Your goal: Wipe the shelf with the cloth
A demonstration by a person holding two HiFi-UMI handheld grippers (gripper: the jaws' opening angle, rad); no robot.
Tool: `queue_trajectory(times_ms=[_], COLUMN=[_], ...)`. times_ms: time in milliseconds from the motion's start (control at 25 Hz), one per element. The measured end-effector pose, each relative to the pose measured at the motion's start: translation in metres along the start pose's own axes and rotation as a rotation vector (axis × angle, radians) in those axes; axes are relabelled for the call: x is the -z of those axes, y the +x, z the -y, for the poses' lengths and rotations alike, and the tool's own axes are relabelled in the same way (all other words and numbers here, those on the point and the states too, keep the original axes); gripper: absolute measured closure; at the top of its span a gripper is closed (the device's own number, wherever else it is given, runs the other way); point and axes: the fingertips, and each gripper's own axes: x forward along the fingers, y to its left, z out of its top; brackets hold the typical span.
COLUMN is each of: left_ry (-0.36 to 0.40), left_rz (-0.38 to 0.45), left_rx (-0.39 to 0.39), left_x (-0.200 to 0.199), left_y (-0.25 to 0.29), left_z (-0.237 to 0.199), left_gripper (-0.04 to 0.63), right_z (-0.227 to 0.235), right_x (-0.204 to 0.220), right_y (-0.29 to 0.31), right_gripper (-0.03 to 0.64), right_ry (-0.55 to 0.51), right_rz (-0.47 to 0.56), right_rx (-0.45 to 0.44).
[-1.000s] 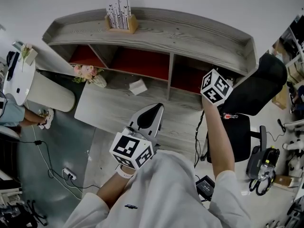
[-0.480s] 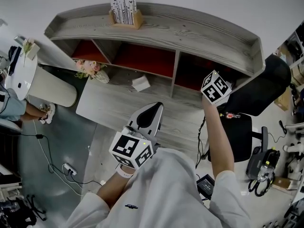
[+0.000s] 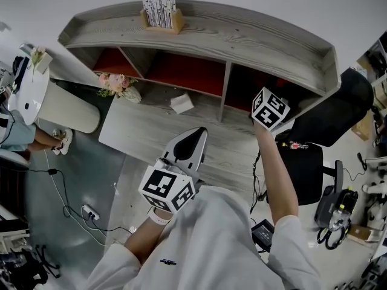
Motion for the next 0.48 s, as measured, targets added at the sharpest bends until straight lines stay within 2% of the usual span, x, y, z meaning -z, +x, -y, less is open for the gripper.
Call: queue_trajectory(times_ms=[280, 480], left_ry=[0.006, 0.002], left_rz=[0.019, 0.028], left_rx=[-0.036, -0.07], left_x=[-0.008, -0.008], left_y=[-0.01, -0.023], left_z=[-0.009, -0.021], left_gripper=[0.589, 0.588], right_z=[-0.081, -0.113], right_x=[0.009, 0.024], right_y=[0.004, 0.004], right_gripper=[0.512, 0.512], right_ry=[-0.091, -0.119], right_rz=[-0.012, -0.069], right_rx=[-0.224, -0.347])
